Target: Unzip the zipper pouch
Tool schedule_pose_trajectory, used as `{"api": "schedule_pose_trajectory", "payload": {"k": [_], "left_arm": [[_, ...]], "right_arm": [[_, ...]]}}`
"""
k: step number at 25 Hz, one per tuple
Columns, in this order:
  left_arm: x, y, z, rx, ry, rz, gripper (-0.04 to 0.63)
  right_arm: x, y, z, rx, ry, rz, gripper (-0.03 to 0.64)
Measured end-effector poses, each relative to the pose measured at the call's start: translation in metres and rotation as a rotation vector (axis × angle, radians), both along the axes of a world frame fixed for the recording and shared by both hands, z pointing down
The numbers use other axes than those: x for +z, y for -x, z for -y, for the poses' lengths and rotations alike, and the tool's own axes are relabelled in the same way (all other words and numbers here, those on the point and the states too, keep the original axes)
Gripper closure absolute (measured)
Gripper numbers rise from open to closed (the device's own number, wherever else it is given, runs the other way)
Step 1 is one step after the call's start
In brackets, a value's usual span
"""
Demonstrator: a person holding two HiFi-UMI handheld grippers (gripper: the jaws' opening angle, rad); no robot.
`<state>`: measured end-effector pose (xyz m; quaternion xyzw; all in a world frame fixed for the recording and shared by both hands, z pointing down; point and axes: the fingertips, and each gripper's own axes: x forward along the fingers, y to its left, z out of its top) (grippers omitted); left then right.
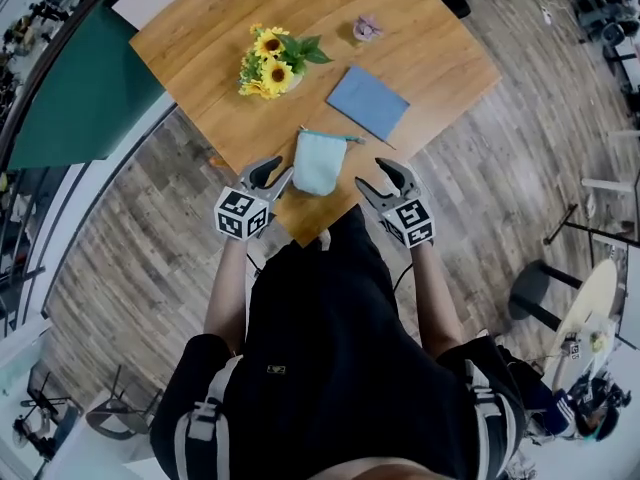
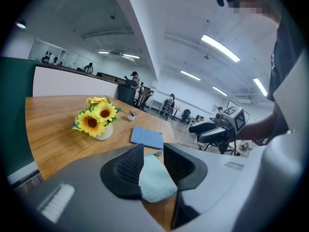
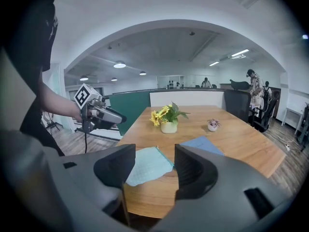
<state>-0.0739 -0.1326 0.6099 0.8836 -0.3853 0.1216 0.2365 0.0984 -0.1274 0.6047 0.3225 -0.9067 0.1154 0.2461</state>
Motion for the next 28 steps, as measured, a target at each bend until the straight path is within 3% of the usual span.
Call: {"api": "schedule_pose_trajectory", "payload": {"k": [6,13,28], "left_arm": [[0.035,0.001,0.019,-0.016,0.066,0.041,0.468],[0.068,-0.005,0.048,-0.028,0.141,0.007,0.468],[0.139,-0.016,0.075,-0.046,0.348,0.021,0.442]], "right_arm": [[0.015,0.003,0.011,-0.026,0.016,0.011,0.377],[0.029,0.003,0.026,-0.038,0.043,0.01,0.388],[0.041,0.007,0.042,-0.042,0.078,0.018,0.408]]}}
